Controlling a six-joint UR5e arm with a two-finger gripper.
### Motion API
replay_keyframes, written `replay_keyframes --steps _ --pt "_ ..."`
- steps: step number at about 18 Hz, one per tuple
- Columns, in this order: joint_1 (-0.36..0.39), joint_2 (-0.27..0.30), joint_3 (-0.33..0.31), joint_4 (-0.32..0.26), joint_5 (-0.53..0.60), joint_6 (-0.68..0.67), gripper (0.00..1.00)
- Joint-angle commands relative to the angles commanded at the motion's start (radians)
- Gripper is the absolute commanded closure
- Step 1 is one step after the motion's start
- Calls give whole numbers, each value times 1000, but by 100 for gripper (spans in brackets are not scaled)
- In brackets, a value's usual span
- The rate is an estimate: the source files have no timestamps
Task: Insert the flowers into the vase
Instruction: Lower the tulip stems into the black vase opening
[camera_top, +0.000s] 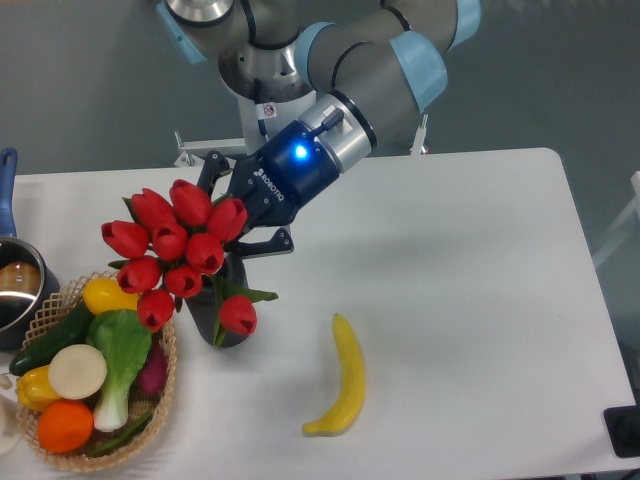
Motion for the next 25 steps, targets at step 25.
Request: replay_keyframes --steps 25 --pt "-23 58 -322 5 51 379 85"
